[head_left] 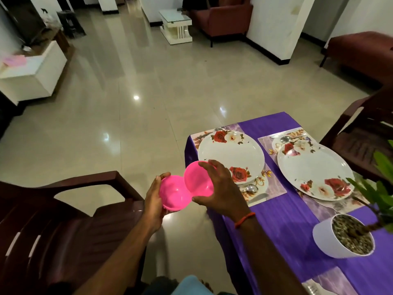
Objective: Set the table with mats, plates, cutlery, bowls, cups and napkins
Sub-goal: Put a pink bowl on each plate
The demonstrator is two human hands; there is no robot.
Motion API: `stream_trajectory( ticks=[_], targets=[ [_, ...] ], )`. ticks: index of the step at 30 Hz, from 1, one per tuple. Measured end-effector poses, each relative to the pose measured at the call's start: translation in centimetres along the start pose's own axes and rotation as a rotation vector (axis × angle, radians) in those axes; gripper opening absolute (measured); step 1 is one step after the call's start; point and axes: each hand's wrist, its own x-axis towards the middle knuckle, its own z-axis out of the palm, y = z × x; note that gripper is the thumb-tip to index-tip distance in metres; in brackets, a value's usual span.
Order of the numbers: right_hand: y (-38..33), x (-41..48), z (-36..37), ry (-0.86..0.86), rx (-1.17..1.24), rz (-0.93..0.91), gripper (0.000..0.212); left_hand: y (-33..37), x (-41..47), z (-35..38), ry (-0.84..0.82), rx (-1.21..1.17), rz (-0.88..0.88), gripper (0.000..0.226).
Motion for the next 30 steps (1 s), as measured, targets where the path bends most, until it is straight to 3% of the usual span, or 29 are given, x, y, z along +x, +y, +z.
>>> stream_trajectory(
  ticks=[8, 18, 25, 30],
  targets=[
    [2.4, 4.6, 0.1, 0.024, -0.037, 0.102, 0.105, 2.8, 5.7, 0.8, -0.06, -0.044, -0.027, 0.044],
    [5.9, 10.5, -0.2, -0.081, -0.176, 0.354, 0.109, 6.8, 16.0, 3.8, -0.186, 0.016, -0.112, 0.037],
    [7.3, 11.7, 1.1, 0.034, -0.078, 0.575, 0.122, 9.2, 22.3, 4.8, -0.329, 0.046, -0.174, 0.036],
    [8.3, 10.9, 1.5, 0.045, -0.088, 0.668, 0.119, 9.9, 25.1, 5.7, -0.39, 0.083, -0.182, 0.039]
  ],
)
